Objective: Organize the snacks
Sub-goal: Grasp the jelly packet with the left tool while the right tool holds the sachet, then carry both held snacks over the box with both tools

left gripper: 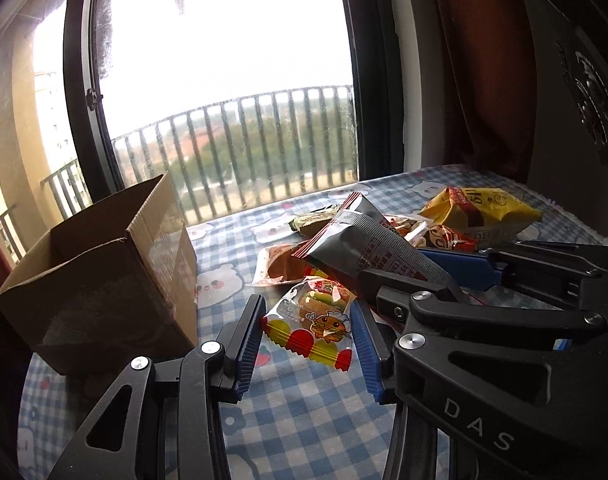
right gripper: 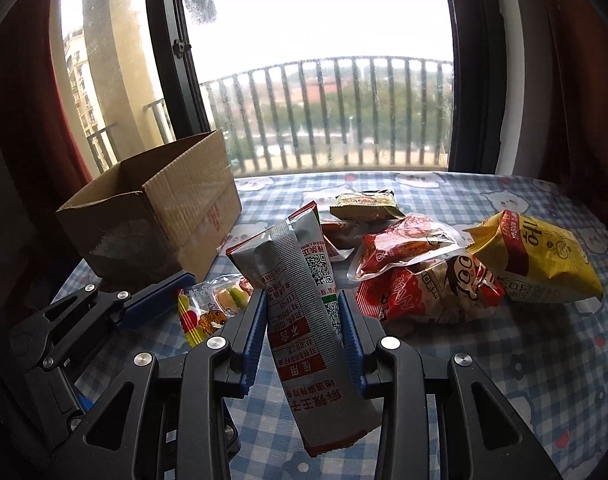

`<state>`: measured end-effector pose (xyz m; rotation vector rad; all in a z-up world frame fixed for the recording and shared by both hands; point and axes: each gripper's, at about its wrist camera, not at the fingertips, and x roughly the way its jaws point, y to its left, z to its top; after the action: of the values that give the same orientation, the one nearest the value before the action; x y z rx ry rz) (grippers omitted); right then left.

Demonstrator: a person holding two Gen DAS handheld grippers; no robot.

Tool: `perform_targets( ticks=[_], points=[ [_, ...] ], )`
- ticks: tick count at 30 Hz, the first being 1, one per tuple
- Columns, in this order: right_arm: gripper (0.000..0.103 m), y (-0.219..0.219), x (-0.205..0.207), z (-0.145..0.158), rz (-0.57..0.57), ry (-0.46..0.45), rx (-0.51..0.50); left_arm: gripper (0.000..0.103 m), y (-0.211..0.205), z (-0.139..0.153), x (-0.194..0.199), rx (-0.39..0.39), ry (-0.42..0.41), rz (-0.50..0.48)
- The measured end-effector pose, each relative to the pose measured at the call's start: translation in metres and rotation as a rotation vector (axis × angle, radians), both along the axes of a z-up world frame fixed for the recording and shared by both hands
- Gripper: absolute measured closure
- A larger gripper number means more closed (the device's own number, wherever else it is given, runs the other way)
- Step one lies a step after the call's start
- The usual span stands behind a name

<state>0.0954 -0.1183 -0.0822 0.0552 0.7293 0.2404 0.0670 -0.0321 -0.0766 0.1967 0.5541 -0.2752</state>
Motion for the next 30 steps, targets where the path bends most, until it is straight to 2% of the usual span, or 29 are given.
perform_targets(
  ticks=[14,22,30],
  points=[
    [0.064,0.047,0.004,0.057,0.067,-0.145,0.000,0.059,0.044,0.055,-0.002,-0.033,-0.126,0.088],
    [0.064,0.085,0.029,0.094,0.110,-0.247,-0.004,0.059,0.077,0.087,0.020,-0.029,-0.227,0.163],
    [0.064,0.133,0.070,0.105,0.160,-0.277,0.008,0.059,0.124,0.096,0.058,-0.046,-0.232,0.231]
  ],
)
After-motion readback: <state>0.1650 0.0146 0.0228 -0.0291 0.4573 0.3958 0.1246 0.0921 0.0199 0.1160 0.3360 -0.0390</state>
